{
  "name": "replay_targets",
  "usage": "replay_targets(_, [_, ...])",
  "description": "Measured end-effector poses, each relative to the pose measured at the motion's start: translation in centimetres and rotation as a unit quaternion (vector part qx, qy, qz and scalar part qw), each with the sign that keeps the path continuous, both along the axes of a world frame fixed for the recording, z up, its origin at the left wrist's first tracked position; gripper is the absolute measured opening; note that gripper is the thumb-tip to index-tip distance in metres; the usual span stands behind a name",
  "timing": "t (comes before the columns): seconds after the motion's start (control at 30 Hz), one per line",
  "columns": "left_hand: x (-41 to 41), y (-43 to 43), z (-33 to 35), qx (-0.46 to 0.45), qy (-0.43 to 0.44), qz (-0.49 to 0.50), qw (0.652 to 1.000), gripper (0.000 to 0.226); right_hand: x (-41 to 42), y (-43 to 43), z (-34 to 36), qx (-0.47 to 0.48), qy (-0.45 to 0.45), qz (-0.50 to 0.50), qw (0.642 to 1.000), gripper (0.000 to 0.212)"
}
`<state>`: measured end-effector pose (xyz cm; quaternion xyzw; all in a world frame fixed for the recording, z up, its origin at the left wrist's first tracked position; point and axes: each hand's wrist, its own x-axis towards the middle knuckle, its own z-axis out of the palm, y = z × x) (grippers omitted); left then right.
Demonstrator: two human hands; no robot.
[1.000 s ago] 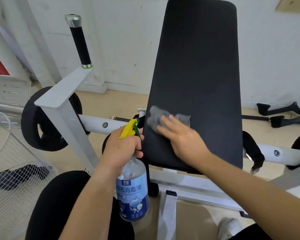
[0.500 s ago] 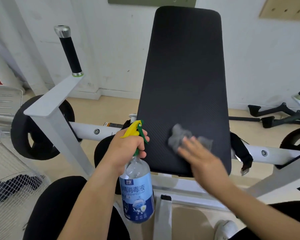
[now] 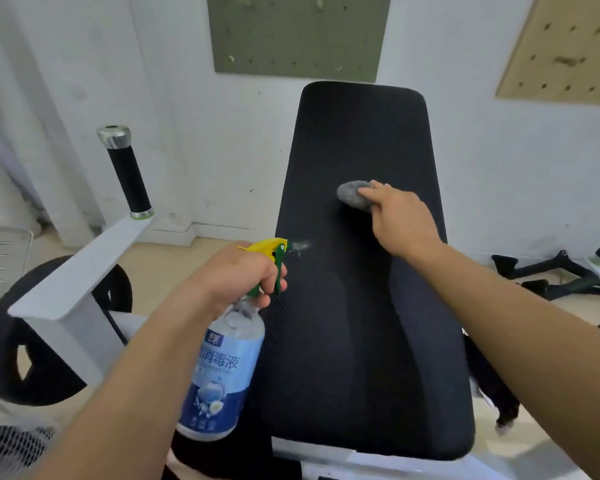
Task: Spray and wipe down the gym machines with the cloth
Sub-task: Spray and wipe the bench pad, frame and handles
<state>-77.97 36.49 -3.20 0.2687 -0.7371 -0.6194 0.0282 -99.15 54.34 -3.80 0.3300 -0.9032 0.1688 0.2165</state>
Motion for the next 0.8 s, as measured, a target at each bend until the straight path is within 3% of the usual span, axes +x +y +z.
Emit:
replay_targets(0.1, [-1.4,-1.1,0.5,-0.02,-0.015,-0.001,1.0,0.019,-2.2,-3.5,1.6,0.02,-0.022,0.011,0.999,0.046])
replay_targets(0.23, [-1.6,-1.9,1.4,-0.042,-0.027,0.0,0.999,0.038,-1.5,-6.5,0.1,0.057,-0.035,0.027,0.997,0.04])
replay_targets(0.33, [-1.9,-2.9,1.9,-0.049,-0.015,-0.011,0.999,0.022,3.3,-5.5,-4.9,0.105,0.001,0.136,0.985,0.053])
replay_targets(0.47, [-2.4,-4.0,2.4,-0.054,0.012,0.01,0.998,0.027,10.3,0.3,-10.7,0.197,0.02,0.309,0.93,0.054])
replay_targets(0.57, [-2.6,-4.1,2.8,-0.063,0.013,0.002,0.998,0.027,9.2,1.3,-10.0,0.23,0.059,0.355,0.904,0.053])
replay_targets(0.63, [-2.7,-4.1,2.8,-0.063,0.014,-0.006,0.998,0.027,5.2,-0.7,-7.0,0.193,0.067,0.292,0.934,0.059])
replay_targets(0.7, [-2.8,-4.1,2.7,-0.057,0.016,-0.008,0.998,0.027,-0.1,-2.8,-3.5,0.156,0.018,0.163,0.974,0.065])
replay_targets(0.8, [-3.0,-4.0,2.3,-0.054,0.018,-0.004,0.998,0.029,-4.1,-4.1,-0.4,0.082,-0.024,0.009,0.996,0.06])
